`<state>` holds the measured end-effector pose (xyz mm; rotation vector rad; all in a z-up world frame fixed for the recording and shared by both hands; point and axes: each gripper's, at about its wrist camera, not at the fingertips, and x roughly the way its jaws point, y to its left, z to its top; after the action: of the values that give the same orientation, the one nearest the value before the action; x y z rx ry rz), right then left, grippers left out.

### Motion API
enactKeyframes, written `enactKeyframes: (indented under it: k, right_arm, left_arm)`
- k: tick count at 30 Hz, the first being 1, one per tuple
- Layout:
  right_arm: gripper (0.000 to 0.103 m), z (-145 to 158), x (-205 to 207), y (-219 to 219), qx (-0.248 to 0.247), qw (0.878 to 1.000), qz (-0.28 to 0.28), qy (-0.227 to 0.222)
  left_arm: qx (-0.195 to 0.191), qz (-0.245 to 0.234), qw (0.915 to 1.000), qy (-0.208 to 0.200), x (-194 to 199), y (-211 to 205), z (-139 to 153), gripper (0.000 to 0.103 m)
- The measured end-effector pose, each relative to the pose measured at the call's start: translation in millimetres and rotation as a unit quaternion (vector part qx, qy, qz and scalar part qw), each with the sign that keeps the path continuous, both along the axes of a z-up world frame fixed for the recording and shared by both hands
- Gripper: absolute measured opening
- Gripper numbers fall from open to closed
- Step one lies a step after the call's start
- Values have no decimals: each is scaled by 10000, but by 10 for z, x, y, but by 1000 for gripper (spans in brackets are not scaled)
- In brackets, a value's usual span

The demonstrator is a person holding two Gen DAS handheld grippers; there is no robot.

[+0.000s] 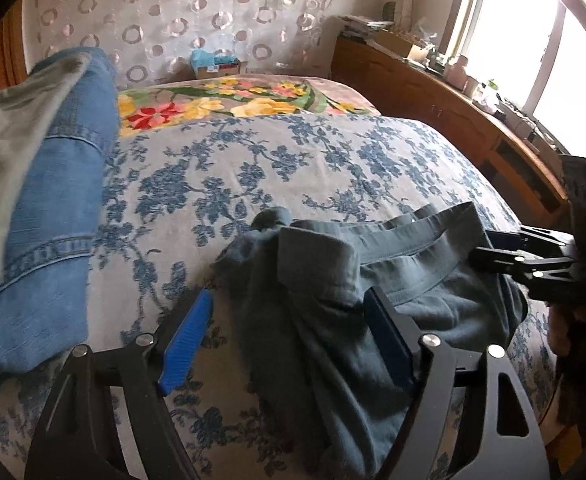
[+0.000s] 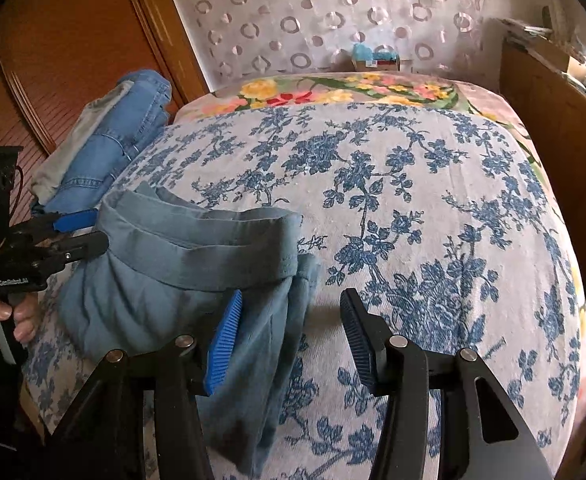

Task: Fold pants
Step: 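Grasp the folded shorts' edge with both grippers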

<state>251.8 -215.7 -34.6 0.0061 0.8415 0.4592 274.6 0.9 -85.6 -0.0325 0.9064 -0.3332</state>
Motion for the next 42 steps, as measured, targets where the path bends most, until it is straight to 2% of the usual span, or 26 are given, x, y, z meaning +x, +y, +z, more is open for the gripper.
enactKeyframes:
  k: [6,12,15,17,22,23,25,32,42]
  right_arm:
    - [53,-1,86,82,-139,9999,57,-53]
    - [52,-35,98,166,-262,9993,189,-164]
    - [44,-51,104,196,-225,9993,263,-161]
    - [33,-57,115,215,-206,9992,308,-143]
    - [16,-65,136,222,-62,9990,426,-86]
    - [13,-56,130,218,-27,9990,427,-103]
    - [12,-18,95,203,80,9988,451,-172]
    - [11,203,-75,163,270,9970,407,-595]
    - [11,665,-234,244,392,9904,548,-1211]
  left_arm:
    - [-155,-169,9997,80,51,-34,-58,59]
    - [-394,-201,9989,179,101,1,-122,57]
    - [-421,-207,9987,179,104,5,-117,56]
    - [-447,-212,9987,149,99,-2,-119,54]
    - [-755,-304,9964,218,109,15,-113,29]
    - [-766,-318,9964,189,96,12,-94,22]
    - [-777,-310,9964,121,58,8,-33,17]
    - [-802,-287,9959,-310,-147,32,312,16]
    - [-570,29,9943,-902,-268,203,780,16]
